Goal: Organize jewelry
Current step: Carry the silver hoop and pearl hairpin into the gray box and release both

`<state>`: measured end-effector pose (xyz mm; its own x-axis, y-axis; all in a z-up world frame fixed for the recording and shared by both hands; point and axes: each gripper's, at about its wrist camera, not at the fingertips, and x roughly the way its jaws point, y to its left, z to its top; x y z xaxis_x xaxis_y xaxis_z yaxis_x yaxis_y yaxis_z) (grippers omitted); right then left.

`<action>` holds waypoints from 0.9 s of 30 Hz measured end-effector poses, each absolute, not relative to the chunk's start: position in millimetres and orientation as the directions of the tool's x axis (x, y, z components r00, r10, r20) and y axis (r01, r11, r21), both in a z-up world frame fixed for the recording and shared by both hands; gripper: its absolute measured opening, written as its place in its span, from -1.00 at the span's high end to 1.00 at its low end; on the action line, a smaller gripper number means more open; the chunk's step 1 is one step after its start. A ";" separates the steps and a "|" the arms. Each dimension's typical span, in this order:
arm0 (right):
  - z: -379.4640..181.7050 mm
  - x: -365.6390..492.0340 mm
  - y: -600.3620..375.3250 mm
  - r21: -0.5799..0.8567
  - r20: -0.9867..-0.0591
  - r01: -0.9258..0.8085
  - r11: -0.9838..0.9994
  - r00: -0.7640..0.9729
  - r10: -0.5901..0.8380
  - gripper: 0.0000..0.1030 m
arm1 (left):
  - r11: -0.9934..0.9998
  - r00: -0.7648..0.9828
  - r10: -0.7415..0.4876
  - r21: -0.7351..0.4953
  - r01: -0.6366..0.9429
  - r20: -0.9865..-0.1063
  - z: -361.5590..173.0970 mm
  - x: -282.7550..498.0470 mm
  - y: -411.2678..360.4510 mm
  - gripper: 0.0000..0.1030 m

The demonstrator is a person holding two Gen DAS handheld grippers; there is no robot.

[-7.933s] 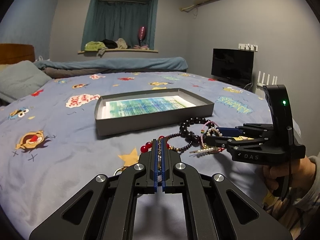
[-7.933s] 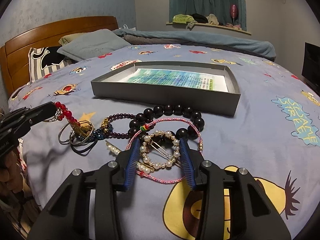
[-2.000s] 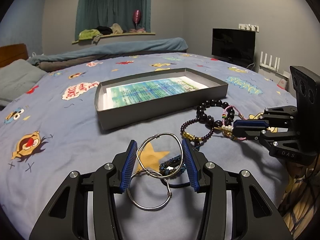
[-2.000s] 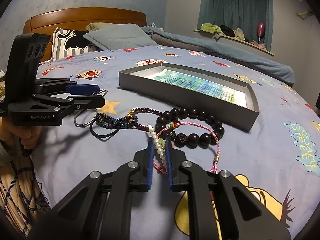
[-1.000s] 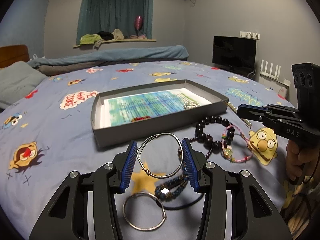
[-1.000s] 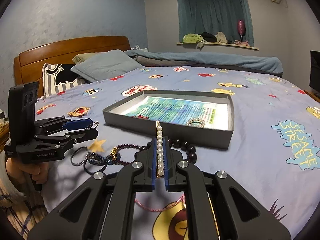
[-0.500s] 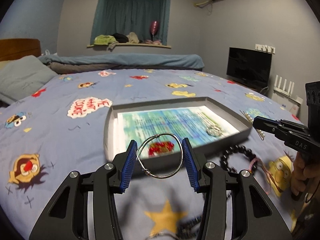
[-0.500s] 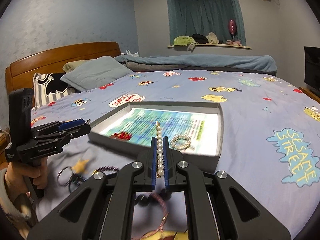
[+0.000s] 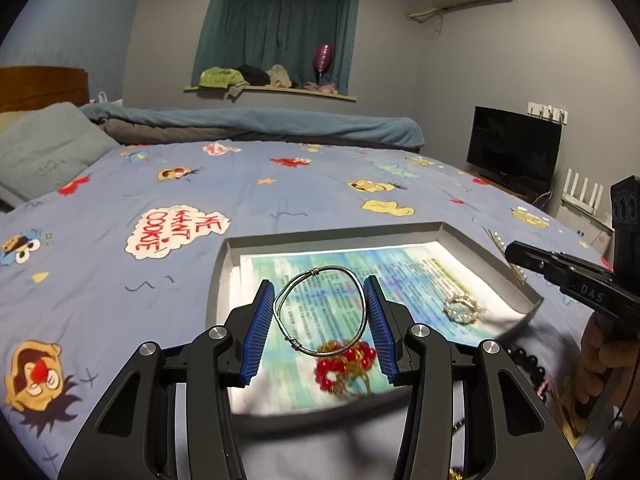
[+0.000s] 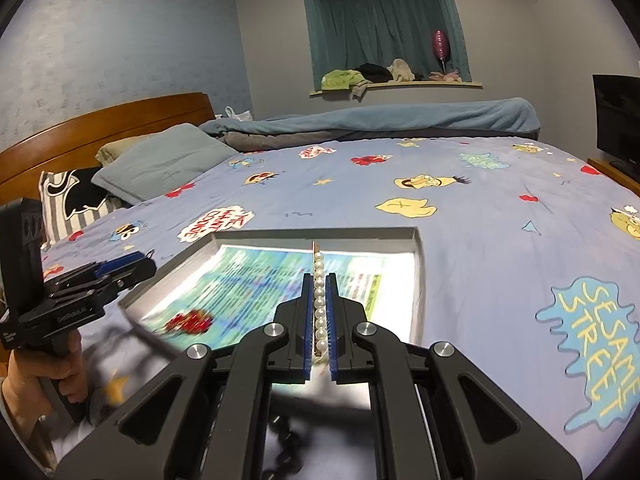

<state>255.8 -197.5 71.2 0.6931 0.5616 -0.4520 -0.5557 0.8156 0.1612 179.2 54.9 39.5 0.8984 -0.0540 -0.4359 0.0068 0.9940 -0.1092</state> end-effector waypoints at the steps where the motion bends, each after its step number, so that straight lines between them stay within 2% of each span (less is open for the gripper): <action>1: 69.9 260.6 -197.1 0.164 -0.460 -0.552 0.818 0.691 0.558 0.89 | 0.994 0.897 -0.053 -0.110 0.005 -0.439 38.3 181.7 55.4 0.08; 10: 55.2 276.7 -187.0 0.148 -0.534 -0.541 0.828 0.661 0.527 0.89 | 0.995 0.842 -0.057 -0.098 0.005 -0.537 21.7 210.3 53.3 0.08; 17: 47.6 277.2 -181.0 0.129 -0.563 -0.540 0.832 0.650 0.510 0.89 | 0.995 0.813 -0.061 -0.097 0.005 -0.579 11.6 216.9 54.4 0.08; 27: 44.8 280.5 -179.1 0.125 -0.573 -0.535 0.836 0.648 0.501 0.89 | 0.996 0.808 -0.063 -0.092 0.011 -0.586 9.9 216.3 53.3 0.07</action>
<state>280.5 -179.1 44.8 0.6484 0.5008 -0.5734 -0.5352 0.8355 0.1245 216.3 53.3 9.9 0.8079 -0.0631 -0.5859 0.0113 0.9957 -0.0917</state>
